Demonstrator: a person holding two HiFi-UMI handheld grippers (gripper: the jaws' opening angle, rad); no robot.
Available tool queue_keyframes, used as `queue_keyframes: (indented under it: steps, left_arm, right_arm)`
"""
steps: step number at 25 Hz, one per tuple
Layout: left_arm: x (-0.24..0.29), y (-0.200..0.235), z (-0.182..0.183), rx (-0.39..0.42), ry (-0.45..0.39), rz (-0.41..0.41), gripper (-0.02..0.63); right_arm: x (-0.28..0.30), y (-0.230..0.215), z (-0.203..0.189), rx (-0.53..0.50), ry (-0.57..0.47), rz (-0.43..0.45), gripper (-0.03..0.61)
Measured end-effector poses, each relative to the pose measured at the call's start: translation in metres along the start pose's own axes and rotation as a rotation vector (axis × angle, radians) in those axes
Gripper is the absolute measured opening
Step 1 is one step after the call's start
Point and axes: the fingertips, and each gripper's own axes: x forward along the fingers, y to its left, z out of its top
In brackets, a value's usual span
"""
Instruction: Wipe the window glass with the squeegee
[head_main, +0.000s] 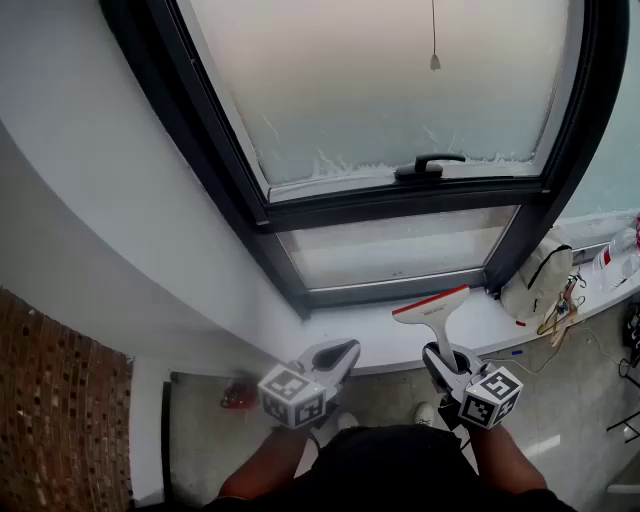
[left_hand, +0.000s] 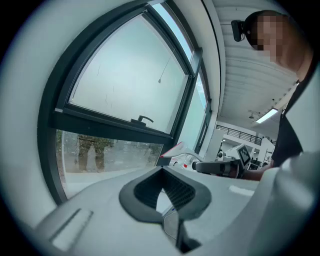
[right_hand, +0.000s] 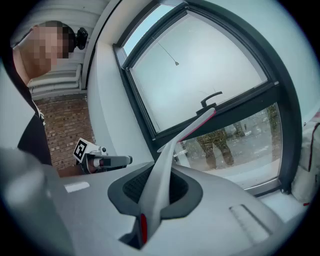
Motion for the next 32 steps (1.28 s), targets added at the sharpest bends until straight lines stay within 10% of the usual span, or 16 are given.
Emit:
queue_keyframes:
  steps: [32]
  left_arm:
    - [-0.077,0.045,-0.004,0.016,0.026,-0.025,0.001]
  right_arm:
    - [0.074,0.06,-0.027,0.049,0.017,-0.037,0.055]
